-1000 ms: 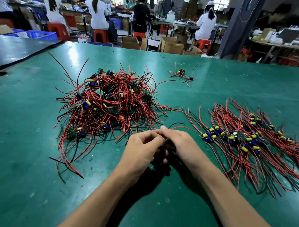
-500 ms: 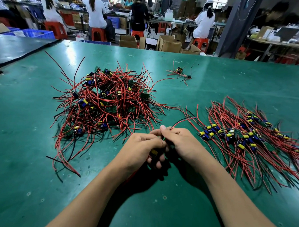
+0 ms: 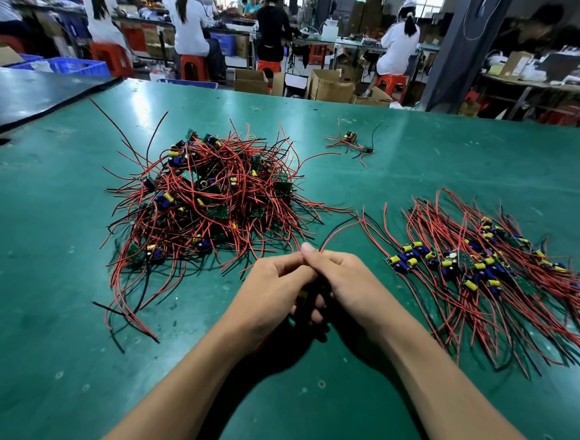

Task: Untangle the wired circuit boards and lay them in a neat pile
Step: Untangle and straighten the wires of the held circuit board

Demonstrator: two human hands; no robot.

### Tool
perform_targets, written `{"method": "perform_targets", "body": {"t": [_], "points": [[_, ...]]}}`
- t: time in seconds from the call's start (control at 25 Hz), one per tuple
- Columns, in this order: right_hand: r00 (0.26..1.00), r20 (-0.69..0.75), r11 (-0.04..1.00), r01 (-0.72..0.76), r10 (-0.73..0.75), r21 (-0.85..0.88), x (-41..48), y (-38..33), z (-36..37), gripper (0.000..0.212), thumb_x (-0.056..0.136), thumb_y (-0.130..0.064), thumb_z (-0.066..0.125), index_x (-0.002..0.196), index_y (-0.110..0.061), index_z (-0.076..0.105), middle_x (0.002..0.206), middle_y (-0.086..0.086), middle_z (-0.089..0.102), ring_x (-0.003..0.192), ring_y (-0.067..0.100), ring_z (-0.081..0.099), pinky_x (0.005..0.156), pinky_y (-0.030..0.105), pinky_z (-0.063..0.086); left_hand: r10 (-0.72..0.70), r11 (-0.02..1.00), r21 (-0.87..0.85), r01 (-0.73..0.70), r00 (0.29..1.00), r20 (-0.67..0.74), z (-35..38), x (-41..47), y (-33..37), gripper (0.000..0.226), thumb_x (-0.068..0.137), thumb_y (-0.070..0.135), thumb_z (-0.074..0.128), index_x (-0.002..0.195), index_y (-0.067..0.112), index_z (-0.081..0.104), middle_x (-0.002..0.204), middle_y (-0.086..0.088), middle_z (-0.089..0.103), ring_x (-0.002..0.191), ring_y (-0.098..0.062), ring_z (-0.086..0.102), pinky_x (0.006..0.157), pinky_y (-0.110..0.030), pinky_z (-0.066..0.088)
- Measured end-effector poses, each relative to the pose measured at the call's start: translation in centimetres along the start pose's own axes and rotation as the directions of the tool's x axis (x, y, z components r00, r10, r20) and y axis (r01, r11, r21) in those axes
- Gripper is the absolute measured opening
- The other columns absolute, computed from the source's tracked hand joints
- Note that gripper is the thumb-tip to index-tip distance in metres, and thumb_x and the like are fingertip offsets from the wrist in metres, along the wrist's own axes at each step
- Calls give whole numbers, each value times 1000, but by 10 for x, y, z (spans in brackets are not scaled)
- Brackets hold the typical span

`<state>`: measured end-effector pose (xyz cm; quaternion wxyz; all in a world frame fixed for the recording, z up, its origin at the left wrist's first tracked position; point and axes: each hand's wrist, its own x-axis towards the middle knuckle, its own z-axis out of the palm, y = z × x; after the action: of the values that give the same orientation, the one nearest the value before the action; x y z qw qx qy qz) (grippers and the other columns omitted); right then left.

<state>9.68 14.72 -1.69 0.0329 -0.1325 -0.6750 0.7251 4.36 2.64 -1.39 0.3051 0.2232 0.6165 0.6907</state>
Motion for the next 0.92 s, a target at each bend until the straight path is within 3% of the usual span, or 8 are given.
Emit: {"method": "perform_targets", "body": {"t": [0.08, 0.24, 0.32, 0.44, 0.6, 0.72, 0.92], "points": [[1000, -6, 999, -25, 26, 24, -2, -2, 0, 40, 101, -42, 55, 70, -21, 69, 48, 6, 45, 37, 17, 39, 40, 24, 29, -2, 1000, -2, 2, 1000, -10, 1, 0, -1, 21, 95, 10, 57, 81, 3, 72, 65, -17, 66, 50, -27, 64, 46, -28, 53], [998, -55, 997, -21, 17, -69, 0, -4, -5, 35, 105, -31, 51, 89, -13, 77, 52, 6, 52, 39, 15, 42, 39, 21, 28, -23, 999, 25, 23, 1000, 6, 2, -1, -1, 26, 92, 6, 57, 71, -4, 69, 67, -24, 67, 50, -28, 64, 46, -30, 53], [989, -145, 995, -13, -1, -99, 3, -4, -9, 35, 105, -30, 50, 95, -7, 75, 53, 2, 56, 37, 12, 45, 36, 17, 27, -44, 998, 38, 43, 999, 14, 0, -1, 1, 25, 90, 4, 57, 68, 0, 68, 62, -21, 65, 45, -26, 61, 43, -28, 51], [946, -324, 998, -15, -7, -65, 9, -6, -17, 37, 105, -36, 51, 88, -13, 76, 51, -1, 47, 33, 7, 35, 36, 13, 23, -58, 997, 46, 57, 998, 15, -1, -2, 3, 25, 88, 5, 58, 64, 7, 68, 56, -15, 62, 41, -24, 57, 42, -22, 46], [921, -389, 983, 79, -8, 167, 11, -9, -13, 51, 101, -44, 54, 63, -15, 73, 48, -3, 40, 35, 7, 30, 36, 15, 19, -64, 998, -29, 64, 998, 14, -5, -1, 6, 28, 88, 8, 59, 62, 10, 68, 54, -13, 59, 40, -23, 55, 42, -21, 44], [922, -386, 941, 90, 45, 326, 11, -13, -12, 51, 100, -45, 54, 61, -14, 67, 51, -6, 41, 36, 4, 28, 33, 15, 18, -64, 997, -30, 65, 997, 41, -7, -2, 6, 29, 89, 8, 59, 62, 10, 68, 54, -13, 59, 40, -23, 55, 42, -22, 44], [957, -209, 814, -44, 201, 579, 7, -18, -25, 51, 103, -41, 48, 60, -14, 47, 56, -2, 45, 37, 7, 25, 31, 16, 18, -63, 998, 5, 63, 997, 55, -5, -2, 3, 27, 88, 8, 60, 64, 11, 71, 55, -12, 60, 42, -23, 56, 48, -25, 45]]}}
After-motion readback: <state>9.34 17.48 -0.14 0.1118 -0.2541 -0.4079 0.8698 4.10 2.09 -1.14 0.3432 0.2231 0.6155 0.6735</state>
